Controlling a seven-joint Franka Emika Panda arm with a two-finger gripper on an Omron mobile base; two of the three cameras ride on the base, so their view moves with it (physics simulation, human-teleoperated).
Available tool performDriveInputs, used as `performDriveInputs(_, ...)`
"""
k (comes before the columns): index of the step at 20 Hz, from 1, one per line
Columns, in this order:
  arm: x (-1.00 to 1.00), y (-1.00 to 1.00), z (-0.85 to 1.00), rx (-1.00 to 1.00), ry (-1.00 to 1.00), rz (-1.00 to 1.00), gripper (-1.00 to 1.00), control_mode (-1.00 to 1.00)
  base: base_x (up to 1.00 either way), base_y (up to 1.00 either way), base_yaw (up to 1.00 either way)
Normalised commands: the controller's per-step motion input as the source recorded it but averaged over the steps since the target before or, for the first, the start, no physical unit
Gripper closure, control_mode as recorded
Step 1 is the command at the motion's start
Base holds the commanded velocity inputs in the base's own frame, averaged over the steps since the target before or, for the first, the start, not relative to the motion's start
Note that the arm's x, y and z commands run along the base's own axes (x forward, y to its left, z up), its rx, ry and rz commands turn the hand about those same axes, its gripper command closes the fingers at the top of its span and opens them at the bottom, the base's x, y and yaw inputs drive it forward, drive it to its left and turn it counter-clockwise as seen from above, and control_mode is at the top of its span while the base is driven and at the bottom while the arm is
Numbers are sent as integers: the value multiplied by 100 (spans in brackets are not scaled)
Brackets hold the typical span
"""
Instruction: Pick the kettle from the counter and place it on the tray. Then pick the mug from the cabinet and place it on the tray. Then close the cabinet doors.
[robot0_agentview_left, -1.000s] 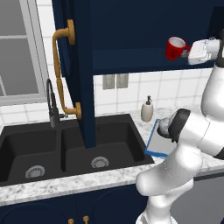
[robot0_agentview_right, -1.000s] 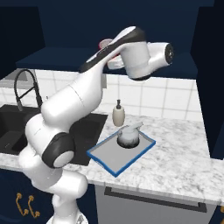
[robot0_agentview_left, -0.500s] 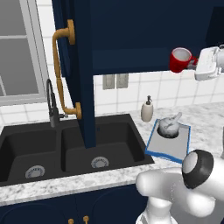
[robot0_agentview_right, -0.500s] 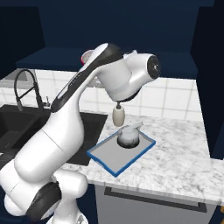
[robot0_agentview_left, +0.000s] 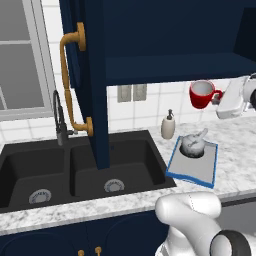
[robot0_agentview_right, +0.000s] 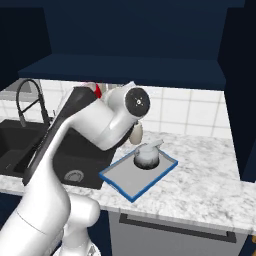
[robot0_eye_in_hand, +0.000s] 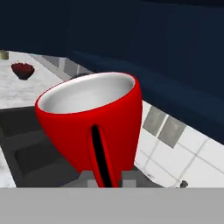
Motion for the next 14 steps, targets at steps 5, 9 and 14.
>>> performDriveInputs(5,-6,0,-71,0,20,-5,100,-100,0,0,0)
performDriveInputs(9,0,-4,-77,0,21,0,100,-100,0,0,0)
performDriveInputs(14,-1,-22,-79,1,17,0,100,-100,0,0,0)
